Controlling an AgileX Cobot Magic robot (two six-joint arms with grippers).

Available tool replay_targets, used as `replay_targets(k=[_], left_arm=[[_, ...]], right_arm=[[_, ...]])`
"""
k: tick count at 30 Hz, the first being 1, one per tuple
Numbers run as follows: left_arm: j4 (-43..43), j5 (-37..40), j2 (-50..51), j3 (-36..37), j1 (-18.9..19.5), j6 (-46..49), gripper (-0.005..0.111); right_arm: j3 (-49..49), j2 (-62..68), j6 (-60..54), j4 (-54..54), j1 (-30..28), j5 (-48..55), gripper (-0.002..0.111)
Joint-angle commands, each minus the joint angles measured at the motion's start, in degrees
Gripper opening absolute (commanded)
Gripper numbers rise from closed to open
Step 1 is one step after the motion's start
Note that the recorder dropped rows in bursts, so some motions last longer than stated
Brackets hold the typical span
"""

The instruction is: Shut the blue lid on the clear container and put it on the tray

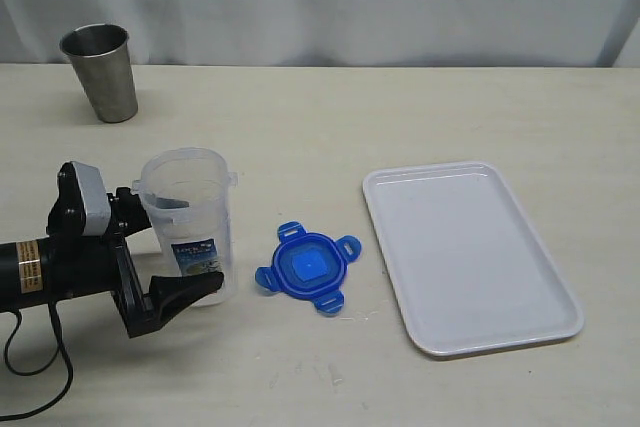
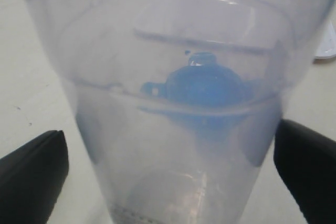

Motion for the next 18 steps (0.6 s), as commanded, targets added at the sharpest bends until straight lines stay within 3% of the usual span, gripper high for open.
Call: replay_targets(k=[1,7,9,15,18], left_arm=[[-0.56,-0.37,0.12,0.02,0.13,0.21,0.105],[-0.56,-0.37,0.12,0.02,0.13,0.21,0.105],[-0.56,-0.37,0.12,0.02,0.13,0.21,0.105],[-0.56,-0.37,0.12,0.02,0.13,0.21,0.105],[-0.56,-0.37,0.12,0.02,0.13,0.21,0.105]], right_arm=[[0.19,-0.24,-0.59,-1.23,-0.38,-0.13,0.004],[0.19,-0.24,-0.73,-1.42,-0.38,-0.51,0.004],[0.19,-0.24,-2.2,-7.22,-0.38,-2.77,0.004],[0.19,-0.24,-2.26,-10.14,-0.38,-21.38,0.004],[0.19,-0.24,-1.01,-10.14,-0.38,-41.85,0.004]])
